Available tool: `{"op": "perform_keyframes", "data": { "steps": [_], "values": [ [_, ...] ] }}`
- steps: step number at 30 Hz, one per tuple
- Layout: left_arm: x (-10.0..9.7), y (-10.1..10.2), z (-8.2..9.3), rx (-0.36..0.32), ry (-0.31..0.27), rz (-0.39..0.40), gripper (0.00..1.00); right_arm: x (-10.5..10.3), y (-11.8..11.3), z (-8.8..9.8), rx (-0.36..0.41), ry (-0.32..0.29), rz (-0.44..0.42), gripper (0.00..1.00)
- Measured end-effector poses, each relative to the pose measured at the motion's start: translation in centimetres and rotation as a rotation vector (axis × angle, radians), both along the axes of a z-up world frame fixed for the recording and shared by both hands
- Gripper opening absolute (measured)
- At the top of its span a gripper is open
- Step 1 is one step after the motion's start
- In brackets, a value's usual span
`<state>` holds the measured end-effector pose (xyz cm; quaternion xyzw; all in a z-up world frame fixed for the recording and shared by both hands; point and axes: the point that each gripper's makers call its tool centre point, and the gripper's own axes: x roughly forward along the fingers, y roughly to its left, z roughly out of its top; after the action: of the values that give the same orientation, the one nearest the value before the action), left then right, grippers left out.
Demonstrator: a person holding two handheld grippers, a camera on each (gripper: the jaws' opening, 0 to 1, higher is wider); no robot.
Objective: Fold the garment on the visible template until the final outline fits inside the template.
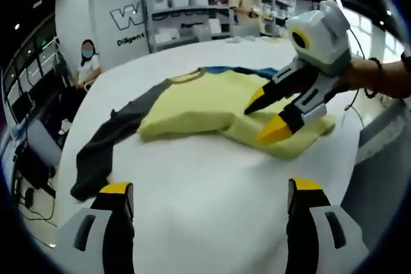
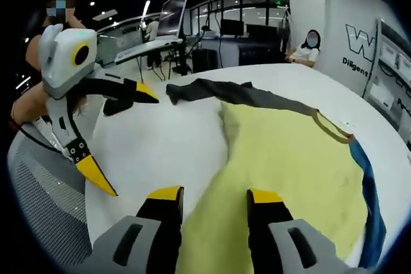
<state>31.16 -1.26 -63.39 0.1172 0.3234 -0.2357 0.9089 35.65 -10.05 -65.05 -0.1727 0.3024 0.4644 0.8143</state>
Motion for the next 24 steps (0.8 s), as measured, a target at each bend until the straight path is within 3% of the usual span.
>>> {"op": "perform_keyframes", "data": {
  "steps": [5,10,18,24],
  "values": [
    [0.0,0.0,-0.3,0.006,0.008,-0.005,0.97,0.8,0.0,-0.4,-0.048,-0.039,0.019,0.11],
    [0.0,0.4,-0.6,0.009,0.016,0.005,0.96,1.4,-0.3,-1.0,-0.066,-0.025,0.014,0.00],
    [-0.3,0.5,-1.1,0.012,0.031,0.001,0.96,2.6,-1.0,1.2,0.006,-0.015,0.005,0.00],
    [-0.3,0.2,-1.1,0.020,0.033,-0.010,0.96,4.9,-2.6,2.6,0.077,0.002,-0.073,0.00]
  ]
}}
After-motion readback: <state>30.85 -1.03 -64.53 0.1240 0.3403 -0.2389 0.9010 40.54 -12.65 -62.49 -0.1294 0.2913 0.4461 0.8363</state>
